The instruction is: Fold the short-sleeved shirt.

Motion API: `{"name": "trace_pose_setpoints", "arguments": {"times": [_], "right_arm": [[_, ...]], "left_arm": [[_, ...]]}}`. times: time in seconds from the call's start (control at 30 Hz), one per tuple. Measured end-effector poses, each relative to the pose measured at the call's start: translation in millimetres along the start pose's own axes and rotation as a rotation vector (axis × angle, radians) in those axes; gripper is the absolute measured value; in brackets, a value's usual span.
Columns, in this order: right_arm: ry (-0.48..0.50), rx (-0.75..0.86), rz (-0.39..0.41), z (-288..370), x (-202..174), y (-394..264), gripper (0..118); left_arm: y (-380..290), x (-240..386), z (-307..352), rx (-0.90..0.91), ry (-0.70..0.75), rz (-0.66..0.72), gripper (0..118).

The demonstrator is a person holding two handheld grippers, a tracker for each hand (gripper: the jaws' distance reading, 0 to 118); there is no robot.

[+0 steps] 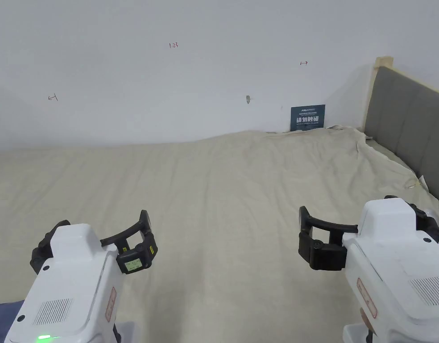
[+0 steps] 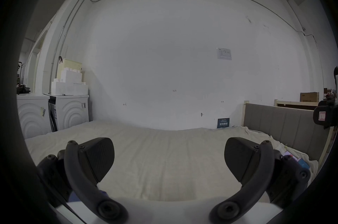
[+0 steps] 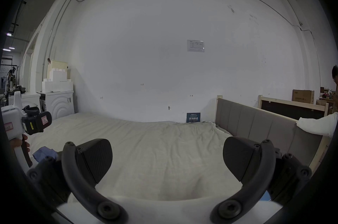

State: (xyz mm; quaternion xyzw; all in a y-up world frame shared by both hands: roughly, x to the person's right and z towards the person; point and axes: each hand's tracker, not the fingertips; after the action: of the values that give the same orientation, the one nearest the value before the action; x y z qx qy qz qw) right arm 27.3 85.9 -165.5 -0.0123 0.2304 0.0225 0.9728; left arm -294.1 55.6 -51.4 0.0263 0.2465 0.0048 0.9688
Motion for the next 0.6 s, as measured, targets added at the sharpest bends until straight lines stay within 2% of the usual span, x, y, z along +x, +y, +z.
{"name": "trace_pose_setpoints", "arguments": {"times": [0.3,0.6], "right_arm": [[-0.010,0.004,-0.015,-1.7,-1.0,-3.2,118],[-0.012,0.018,-0.018,0.7,-1.1,-0.4,118]], "left_arm": [[0.8,5.1,3.5,0.022,-0.009,-0.058,118],[0.6,7.3,3.8,0.031,-0.012,-0.059,118]]}}
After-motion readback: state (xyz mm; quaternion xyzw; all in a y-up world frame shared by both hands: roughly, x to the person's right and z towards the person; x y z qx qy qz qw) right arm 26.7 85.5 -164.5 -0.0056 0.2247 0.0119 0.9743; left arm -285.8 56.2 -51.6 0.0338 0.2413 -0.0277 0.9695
